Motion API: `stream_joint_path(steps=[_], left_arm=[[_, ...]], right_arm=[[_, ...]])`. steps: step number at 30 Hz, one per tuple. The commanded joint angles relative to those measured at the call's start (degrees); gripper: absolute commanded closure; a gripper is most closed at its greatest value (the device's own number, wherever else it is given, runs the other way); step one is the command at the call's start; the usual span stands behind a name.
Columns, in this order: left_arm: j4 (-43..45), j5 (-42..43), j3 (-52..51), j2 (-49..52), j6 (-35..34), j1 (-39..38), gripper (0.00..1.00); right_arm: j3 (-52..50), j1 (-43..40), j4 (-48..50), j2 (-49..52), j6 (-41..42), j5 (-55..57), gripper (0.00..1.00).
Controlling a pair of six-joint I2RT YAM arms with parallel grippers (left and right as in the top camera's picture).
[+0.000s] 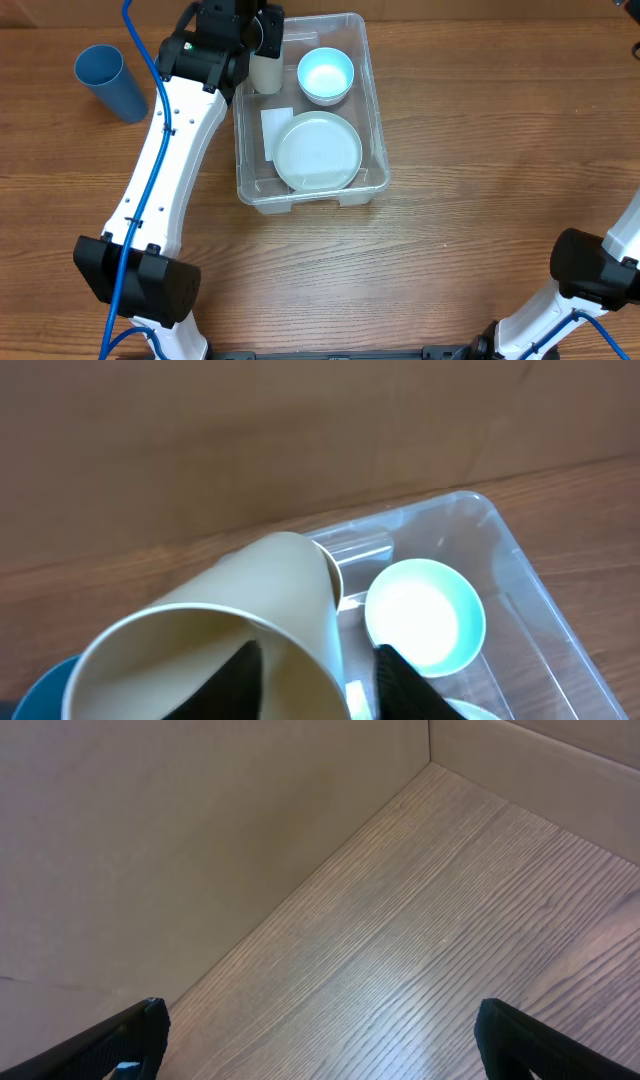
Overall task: Pack container
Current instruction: 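Lower the second cream cup into the first cream cup and release, then move the left gripper to the rear teal cup and grasp it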
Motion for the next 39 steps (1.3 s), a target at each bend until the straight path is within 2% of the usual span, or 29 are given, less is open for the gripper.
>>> stream_joint_path(steps=[1,8,15,21,30,33,37,39], left_arm=[[0.5,1.7,0.6,-0.2,0.5,-0.1,0.71],[3.6,1.5,0.6,7.0,0.5,0.0,0.73],[9.1,1.1,1.4,5.7,0.8,-0.1,0.70],[9.4,0.7,5.4,5.4,1.4,-0.1,0.61],[9.3,-0.5,8.0,5.4,1.4,-0.1,0.60],[6.0,-0.5,9.3,4.6,2.1,-0.1,0.55],[-5.5,-3.6,12.4,1.6,1.2,1.0,0.51],[-11.7,-3.6,12.6,-0.4,-2.3,2.9,0.50]], right_arm=[[0.3,-0.1,0.3,-0.7,0.2,0.5,0.00],[0.3,-0.1,0.3,-0.7,0.2,0.5,0.00],[0.3,-0.1,0.3,-0.7,0.2,0.5,0.00],[0.3,-0.1,0.3,-0.7,0.1,0.5,0.00],[0.3,-0.1,0.3,-0.7,0.2,0.6,0.00],[0.3,-0.1,0.3,-0.7,0.2,0.5,0.00],[0.3,-0.1,0.3,-0.7,0.2,0.5,0.00],[0.3,-0.1,0.3,-0.7,0.2,0.6,0.00]])
